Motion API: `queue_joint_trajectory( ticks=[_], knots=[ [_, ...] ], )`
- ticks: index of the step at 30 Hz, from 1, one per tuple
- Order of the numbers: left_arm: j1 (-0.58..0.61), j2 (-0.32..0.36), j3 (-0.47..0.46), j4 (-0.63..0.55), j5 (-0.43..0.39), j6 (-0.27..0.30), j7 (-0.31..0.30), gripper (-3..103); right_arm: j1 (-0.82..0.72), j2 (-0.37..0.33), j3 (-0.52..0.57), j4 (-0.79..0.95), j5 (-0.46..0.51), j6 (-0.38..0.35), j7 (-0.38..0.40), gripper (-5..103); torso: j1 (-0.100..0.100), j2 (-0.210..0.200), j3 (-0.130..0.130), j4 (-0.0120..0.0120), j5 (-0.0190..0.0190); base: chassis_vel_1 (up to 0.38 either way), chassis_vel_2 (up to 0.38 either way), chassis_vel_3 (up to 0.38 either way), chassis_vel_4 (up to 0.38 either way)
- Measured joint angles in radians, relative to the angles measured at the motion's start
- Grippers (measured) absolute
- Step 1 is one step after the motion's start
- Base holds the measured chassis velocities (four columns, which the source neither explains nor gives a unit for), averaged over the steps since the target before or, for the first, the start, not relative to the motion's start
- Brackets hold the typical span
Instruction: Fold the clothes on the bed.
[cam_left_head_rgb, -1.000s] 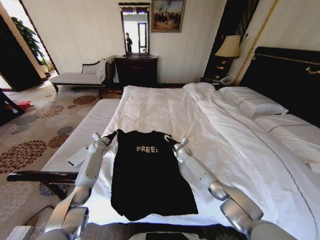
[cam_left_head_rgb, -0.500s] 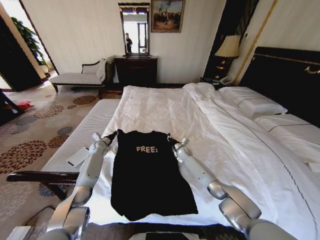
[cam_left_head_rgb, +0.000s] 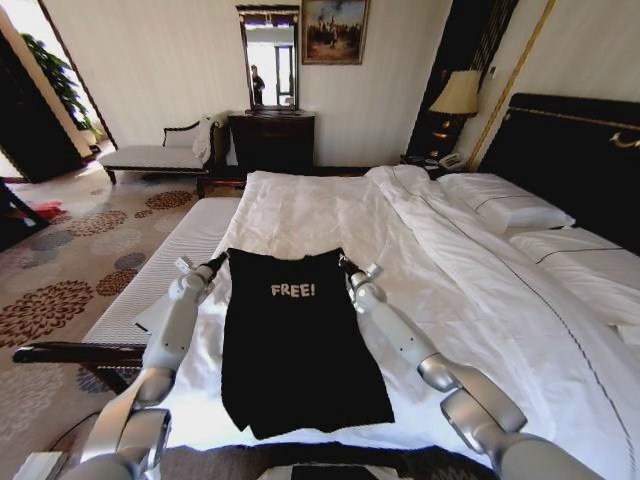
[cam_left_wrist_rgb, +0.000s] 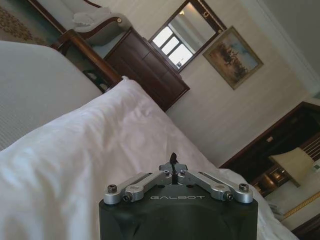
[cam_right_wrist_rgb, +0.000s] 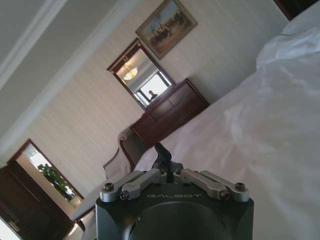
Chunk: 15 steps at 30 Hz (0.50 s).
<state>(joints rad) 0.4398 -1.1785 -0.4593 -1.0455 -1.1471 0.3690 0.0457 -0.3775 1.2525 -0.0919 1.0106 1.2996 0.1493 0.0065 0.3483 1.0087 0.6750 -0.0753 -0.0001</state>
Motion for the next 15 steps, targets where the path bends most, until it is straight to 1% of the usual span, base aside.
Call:
queue_joint_trajectory(
  ticks=[3, 10, 12, 13, 15],
  knots=[
    [-0.041, 0.018, 0.015, -0.007, -0.028, 0.000, -0.006, 0, 0.024, -0.016, 0.000, 0.038, 0.019, 0.018, -0.014, 1, 0.000, 0.000, 0.000, 0.0002, 0.0001, 0.000, 0.000, 0.000, 0.000],
    [-0.069, 0.042, 0.038, -0.037, -0.067, 0.000, -0.009, 0, 0.032, -0.036, 0.000, 0.084, 0.030, 0.048, -0.037, 1, 0.000, 0.000, 0.000, -0.0001, 0.0001, 0.000, 0.000, 0.000, 0.000],
    [-0.048, 0.064, 0.044, -0.081, -0.089, 0.000, -0.013, 0, 0.016, -0.055, 0.000, 0.127, 0.038, 0.051, -0.036, 1, 0.000, 0.000, 0.000, 0.0000, 0.0003, 0.000, 0.000, 0.000, 0.000],
    [-0.048, 0.064, 0.044, -0.081, -0.089, 0.000, -0.013, 0, 0.016, -0.055, 0.000, 0.127, 0.038, 0.051, -0.036, 1, 0.000, 0.000, 0.000, 0.0000, 0.0003, 0.000, 0.000, 0.000, 0.000],
    [0.016, 0.094, 0.045, -0.159, -0.130, 0.011, -0.029, 0, -0.020, -0.090, -0.007, 0.185, 0.043, 0.051, -0.012, 1, 0.000, 0.000, 0.000, 0.0001, 0.0001, 0.000, 0.000, 0.000, 0.000]
  ],
)
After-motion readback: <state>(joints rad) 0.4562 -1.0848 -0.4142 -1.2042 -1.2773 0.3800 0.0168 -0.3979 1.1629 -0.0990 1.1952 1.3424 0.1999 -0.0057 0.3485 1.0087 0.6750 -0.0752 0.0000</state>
